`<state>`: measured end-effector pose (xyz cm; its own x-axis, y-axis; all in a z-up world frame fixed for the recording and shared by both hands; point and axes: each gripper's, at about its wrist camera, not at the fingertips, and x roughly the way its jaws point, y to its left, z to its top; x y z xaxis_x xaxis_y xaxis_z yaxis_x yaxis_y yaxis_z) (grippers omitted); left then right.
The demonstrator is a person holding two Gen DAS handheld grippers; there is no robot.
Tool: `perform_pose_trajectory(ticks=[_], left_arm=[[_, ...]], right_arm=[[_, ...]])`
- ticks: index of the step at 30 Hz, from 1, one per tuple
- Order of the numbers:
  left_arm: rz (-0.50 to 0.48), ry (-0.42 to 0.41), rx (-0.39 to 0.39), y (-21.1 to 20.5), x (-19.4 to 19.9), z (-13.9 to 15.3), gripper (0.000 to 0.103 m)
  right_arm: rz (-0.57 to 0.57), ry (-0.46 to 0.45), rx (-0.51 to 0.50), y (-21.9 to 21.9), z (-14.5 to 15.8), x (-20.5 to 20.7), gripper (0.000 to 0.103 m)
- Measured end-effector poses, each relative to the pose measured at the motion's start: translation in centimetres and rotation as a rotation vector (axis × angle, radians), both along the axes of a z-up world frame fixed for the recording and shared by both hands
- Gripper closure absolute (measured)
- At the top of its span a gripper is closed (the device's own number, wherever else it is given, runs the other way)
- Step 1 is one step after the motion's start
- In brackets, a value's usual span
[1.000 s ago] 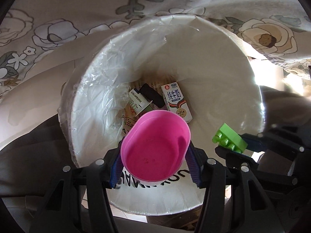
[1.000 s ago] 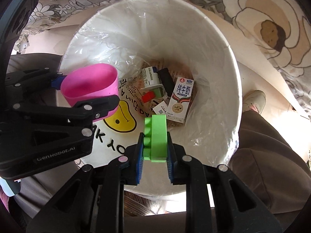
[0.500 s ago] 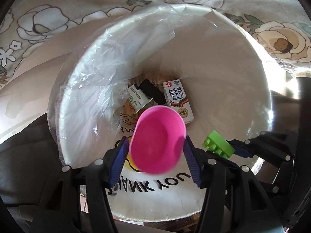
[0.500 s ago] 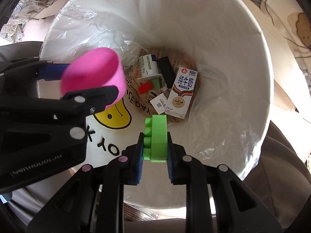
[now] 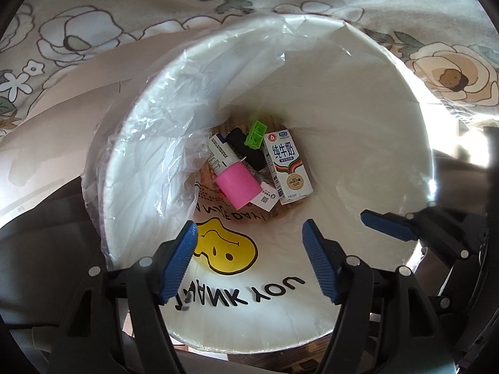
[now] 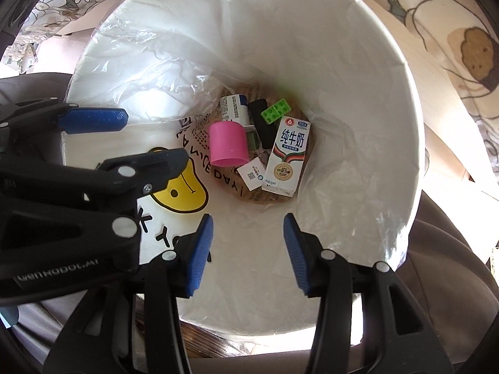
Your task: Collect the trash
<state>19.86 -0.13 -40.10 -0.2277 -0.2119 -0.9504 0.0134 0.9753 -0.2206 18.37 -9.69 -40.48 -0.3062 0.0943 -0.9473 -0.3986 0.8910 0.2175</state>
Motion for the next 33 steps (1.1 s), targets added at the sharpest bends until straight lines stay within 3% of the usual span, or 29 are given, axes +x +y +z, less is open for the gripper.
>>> perform_pose_trajectory(ticks=[10, 16, 22, 28, 33], left_arm=[[0.011, -0.033, 0.0, 0.3, -0.5, 1.7, 0.031], [0.036, -0.077, -0.02, 1.1, -0.9, 4.3, 0.028], [0.01, -0.169, 0.029, 1.4, -2.0, 7.8, 0.026], [0.004, -0.263, 0.046, 1.9, -3.0, 11.8, 0.026], [-0.001, -0.393, 0.047, 2.3, -4.6, 16.9, 0.021]], right_arm=[[0.014, -0.043, -0.008, 0.0, 1.2, -0.4, 0.055], [0.011, -0.077, 0.009, -0.3, 3.1, -1.0, 0.055], [0.001, -0.13, 0.029, -0.9, 5.6, -1.7, 0.049], [0.025, -0.238, 0.023, -1.3, 9.9, -2.4, 0.048], [0.035, -0.369, 0.023, -1.8, 15.3, -3.3, 0.039]])
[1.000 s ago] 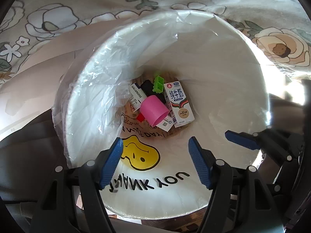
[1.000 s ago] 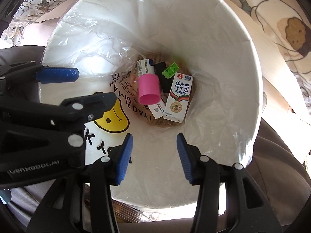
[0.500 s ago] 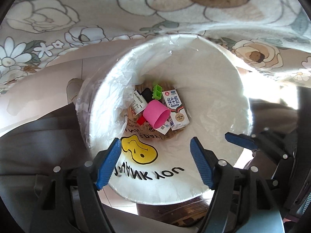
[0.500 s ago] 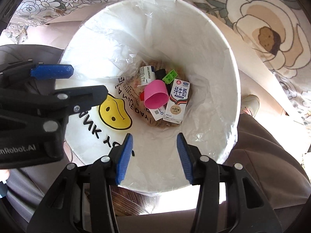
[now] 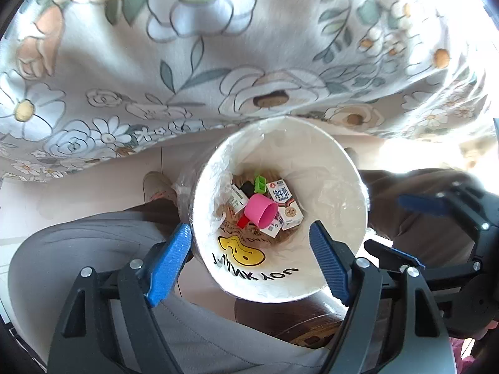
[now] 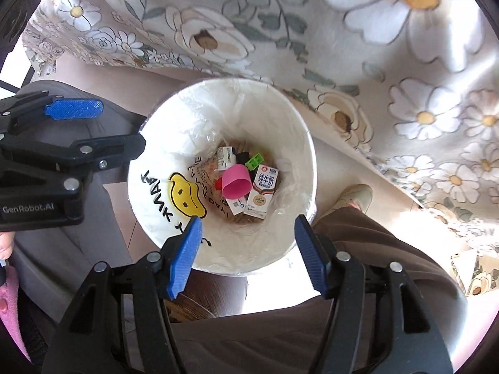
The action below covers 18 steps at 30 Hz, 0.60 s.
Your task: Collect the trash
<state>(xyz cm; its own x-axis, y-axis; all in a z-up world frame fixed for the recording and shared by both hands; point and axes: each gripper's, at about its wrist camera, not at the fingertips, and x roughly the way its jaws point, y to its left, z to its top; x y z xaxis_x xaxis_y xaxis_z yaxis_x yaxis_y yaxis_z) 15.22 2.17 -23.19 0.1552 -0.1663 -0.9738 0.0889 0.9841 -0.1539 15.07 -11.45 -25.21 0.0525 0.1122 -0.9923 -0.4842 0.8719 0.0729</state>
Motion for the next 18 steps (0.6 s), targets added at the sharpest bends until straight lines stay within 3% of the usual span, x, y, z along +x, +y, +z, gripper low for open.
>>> perform_pose_trajectory(ticks=[14, 18], left_arm=[[0.048, -0.373, -0.05, 1.0, -6.0, 15.0, 0.012], [0.055, -0.458, -0.004, 0.8, -7.9, 18.1, 0.011]], right_arm=[[-0.049, -0.357, 0.089, -2.4, 15.5, -4.9, 0.029], [-0.081, -0.436, 0.112, -3.2, 18.8, -6.4, 0.026]])
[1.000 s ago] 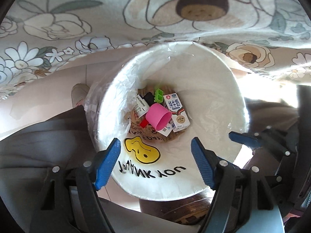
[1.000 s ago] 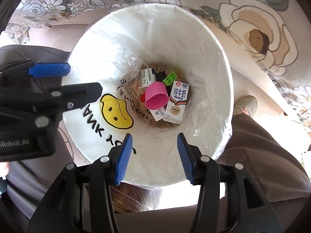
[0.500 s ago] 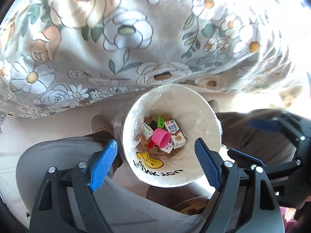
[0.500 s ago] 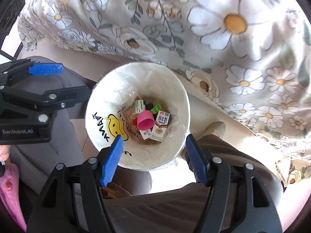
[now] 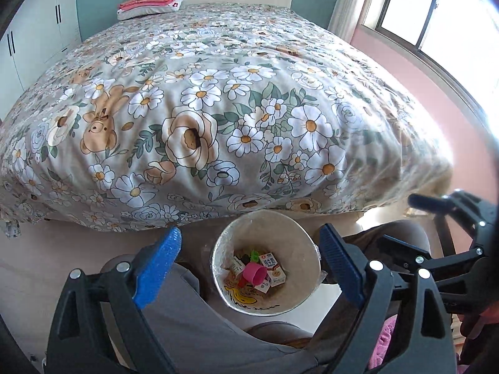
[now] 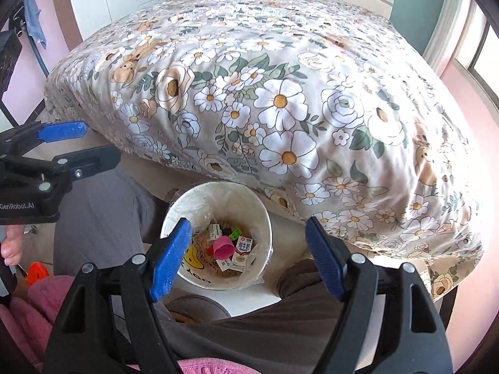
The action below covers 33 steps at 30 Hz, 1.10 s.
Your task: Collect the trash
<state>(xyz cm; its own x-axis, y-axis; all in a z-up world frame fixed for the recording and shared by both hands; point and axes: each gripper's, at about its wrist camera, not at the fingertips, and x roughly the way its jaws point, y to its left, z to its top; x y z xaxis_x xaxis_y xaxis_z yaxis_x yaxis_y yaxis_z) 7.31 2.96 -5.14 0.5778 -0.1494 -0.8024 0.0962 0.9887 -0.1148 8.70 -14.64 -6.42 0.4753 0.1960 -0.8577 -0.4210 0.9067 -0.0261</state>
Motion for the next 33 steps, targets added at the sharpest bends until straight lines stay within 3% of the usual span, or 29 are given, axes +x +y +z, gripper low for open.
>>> perform_pose_trajectory(ticks=[11, 18, 33], left_arm=[[0.01, -0.226, 0.083, -1.6, -5.3, 5.9, 0.009], [0.026, -0.253, 0.12, -2.8, -6.5, 6.2, 0.008], [0.013, -0.25, 0.14, -3.6, -7.1, 6.0, 0.008]], right_arm=[[-0.059, -0.214, 0.045, -1.9, 6.7, -5.9, 0.021], [-0.137, -0.388, 0.067, -2.6, 9.0, -8.9, 0.017], [-0.144, -0.354, 0.093, -1.8, 8.3, -9.3, 0.017]])
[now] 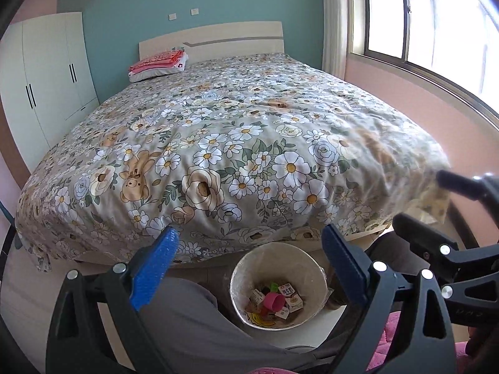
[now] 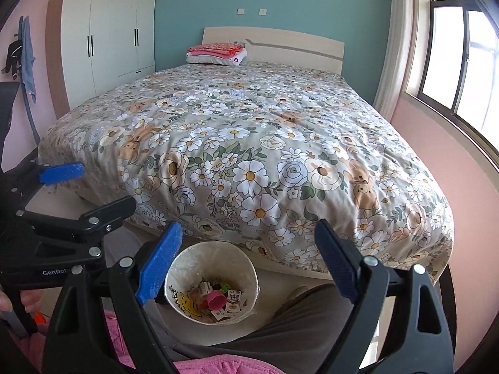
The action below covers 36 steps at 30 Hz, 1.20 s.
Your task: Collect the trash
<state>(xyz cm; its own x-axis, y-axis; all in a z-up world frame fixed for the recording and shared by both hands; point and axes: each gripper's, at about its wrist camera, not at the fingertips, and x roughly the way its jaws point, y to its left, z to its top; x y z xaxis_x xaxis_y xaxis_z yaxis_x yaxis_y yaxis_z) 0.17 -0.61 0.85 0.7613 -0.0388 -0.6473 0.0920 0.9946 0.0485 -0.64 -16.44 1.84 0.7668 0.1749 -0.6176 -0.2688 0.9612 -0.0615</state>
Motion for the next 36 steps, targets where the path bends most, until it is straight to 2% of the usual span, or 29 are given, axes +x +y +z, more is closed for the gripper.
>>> perform_pose_trajectory(ticks=[4, 6, 36], left_arm=[[-0.001, -0.008, 0.006, -0.27, -0.16, 0.18, 0.009], [0.01, -0.012, 0.035, -0.66, -0.2, 0.21, 0.008], [0.015, 0.002, 0.027, -0.46, -0.48, -0.15, 0.008]], right_arm=[[0.003, 0.009, -0.003, 0.12, -0.16, 0.0, 0.017], [0.003, 0.014, -0.011, 0.28, -0.32, 0.02, 0.017], [0.005, 0.027, -0.002, 0.33, -0.65, -0.01, 0.017]])
